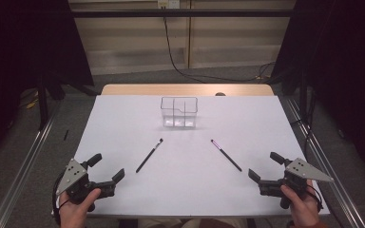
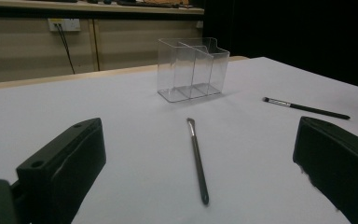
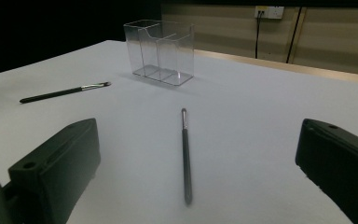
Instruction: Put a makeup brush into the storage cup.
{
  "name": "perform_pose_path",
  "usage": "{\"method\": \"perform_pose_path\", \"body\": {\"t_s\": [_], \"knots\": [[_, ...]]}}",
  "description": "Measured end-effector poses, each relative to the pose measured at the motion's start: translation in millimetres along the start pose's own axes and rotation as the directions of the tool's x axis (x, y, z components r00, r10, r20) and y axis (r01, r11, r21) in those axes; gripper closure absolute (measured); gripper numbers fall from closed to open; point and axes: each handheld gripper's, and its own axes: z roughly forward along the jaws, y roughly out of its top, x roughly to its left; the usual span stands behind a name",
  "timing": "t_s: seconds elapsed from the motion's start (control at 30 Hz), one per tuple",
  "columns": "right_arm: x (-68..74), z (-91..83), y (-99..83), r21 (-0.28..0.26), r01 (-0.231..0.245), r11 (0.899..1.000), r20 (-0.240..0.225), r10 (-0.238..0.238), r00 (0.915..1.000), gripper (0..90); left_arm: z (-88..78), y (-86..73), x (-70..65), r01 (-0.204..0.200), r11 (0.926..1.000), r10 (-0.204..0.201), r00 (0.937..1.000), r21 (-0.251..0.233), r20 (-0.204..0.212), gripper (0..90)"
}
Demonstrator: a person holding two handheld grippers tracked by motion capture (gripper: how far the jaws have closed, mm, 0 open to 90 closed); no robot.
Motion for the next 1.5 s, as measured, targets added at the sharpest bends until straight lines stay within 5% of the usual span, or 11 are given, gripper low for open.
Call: {"method": "perform_pose_path", "body": {"t_s": [0.73,1.2,1.5], "knots": [[-2.6,-0.1,-1.3,-0.004,-0.006,1.0,-0.011,0.006,0.9999,0.0,4.4,1.7,-3.7,-0.006,0.9987,0.006,1.0,0.051,0.005,3.5],[2.1,-1.9,-0.2,-0.005,0.008,1.0,-0.022,-0.008,0.9997,0.0,20.4,14.6,-16.6,-0.094,0.9917,0.088,0.9938,0.087,0.067,4.4],[1.8,-1.5,-0.2,-0.003,0.005,1.0,-0.021,-0.005,0.9998,0.0,36.5,28.7,-18.4,-0.089,0.993,0.084,0.9944,0.077,0.063,4.4]]}}
